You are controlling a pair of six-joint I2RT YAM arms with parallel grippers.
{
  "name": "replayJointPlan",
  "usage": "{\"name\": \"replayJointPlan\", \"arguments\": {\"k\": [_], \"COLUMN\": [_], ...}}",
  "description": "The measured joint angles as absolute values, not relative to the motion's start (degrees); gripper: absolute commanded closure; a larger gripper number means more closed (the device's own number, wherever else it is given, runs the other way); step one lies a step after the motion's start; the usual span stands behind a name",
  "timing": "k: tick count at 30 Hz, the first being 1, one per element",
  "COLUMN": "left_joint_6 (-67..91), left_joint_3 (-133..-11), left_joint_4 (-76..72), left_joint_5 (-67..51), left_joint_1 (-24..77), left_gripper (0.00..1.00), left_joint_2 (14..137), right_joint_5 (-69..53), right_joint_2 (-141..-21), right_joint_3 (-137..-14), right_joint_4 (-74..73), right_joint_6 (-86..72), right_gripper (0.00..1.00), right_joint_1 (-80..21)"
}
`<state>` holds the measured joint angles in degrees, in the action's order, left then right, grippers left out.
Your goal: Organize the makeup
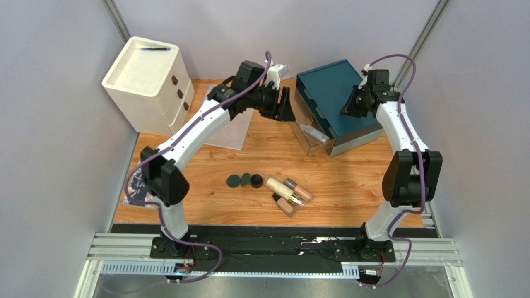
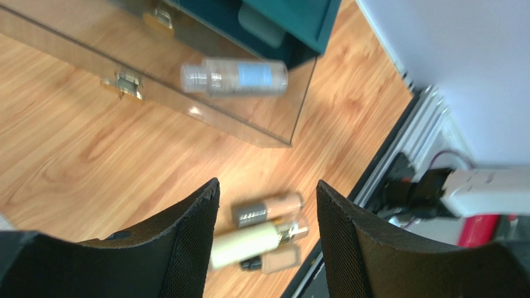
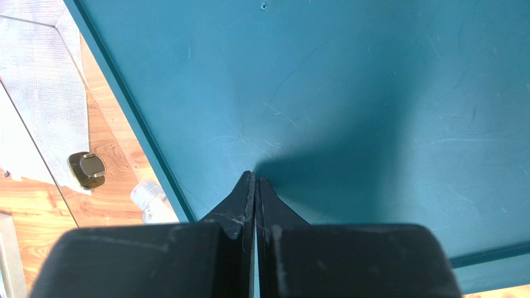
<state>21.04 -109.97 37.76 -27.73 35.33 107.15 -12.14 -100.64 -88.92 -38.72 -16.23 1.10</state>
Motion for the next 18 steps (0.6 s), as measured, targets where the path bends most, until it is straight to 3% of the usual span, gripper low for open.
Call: {"name": "replayJointPlan", "arguments": {"k": [10, 18], "left_joint_6": [9.91, 6.44], "left_joint_3": [-89.60, -84.23], "left_joint_4": [46.11, 49.93], "left_joint_5": [-17.15, -12.95], "left_joint_1": [45.15, 51.92], "left_gripper": [0.32, 0.32], "left_joint_2": [99.15, 99.18], "right_joint_5": [-12.53, -12.62], "right_joint_2": [-100.57, -99.15], "right_joint_3": [-88.62, -86.08], "right_joint_4": [-38.41, -35.70], "right_joint_6": [-16.23, -16.27], "right_gripper": [1.00, 1.00], "right_joint_1": [1.21, 1.21]}}
